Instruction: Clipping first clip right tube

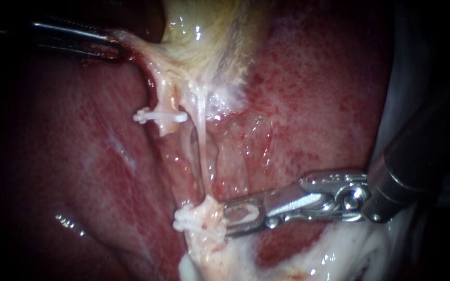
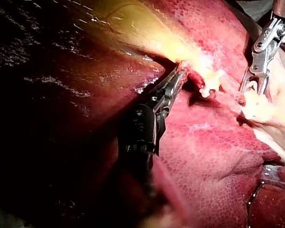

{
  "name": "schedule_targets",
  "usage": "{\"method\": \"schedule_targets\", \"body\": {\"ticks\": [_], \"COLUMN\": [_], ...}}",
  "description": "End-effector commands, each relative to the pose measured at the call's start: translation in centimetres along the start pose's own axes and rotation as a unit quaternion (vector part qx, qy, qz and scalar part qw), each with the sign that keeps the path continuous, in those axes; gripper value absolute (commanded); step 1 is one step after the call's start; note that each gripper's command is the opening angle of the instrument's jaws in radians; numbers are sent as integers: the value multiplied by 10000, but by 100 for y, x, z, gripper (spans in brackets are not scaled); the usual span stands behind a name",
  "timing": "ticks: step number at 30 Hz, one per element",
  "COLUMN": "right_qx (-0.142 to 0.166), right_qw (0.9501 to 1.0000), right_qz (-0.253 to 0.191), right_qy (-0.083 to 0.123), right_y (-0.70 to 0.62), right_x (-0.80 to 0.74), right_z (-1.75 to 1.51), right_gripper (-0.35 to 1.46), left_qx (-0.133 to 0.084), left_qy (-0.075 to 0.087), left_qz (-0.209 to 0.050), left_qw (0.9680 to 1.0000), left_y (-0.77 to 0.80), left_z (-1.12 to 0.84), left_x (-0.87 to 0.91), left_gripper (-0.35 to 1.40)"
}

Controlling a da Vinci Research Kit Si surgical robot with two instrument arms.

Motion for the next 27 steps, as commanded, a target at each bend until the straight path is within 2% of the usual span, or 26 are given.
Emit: {"method": "schedule_targets", "body": {"ticks": [1, 6, 14, 23, 27], "right_qx": [6, 11, 158, 255, 413], "right_qw": [10000, 9998, 9976, 9945, 9922], "right_qz": [2, -3, -97, -123, -150], "right_qy": [19, 182, 662, 1005, 1163], "right_y": [0, 2, 6, 12, 15], "right_x": [1, 4, 17, 23, 24], "right_z": [0, -2, -13, -6, -4], "right_gripper": [26, 31, 41, 45, 45], "left_qx": [1, 0, 1, 1, 2], "left_qy": [1, 1, 1, 1, 1], "left_qz": [-1, -2, -2, -2, -3], "left_qw": [10000, 10000, 10000, 10000, 10000], "left_y": [1, 1, 1, 1, 1], "left_z": [0, 0, 0, -1, 0], "left_x": [0, 1, 1, 1, 1], "left_gripper": [-35, -35, -35, -35, -35]}}
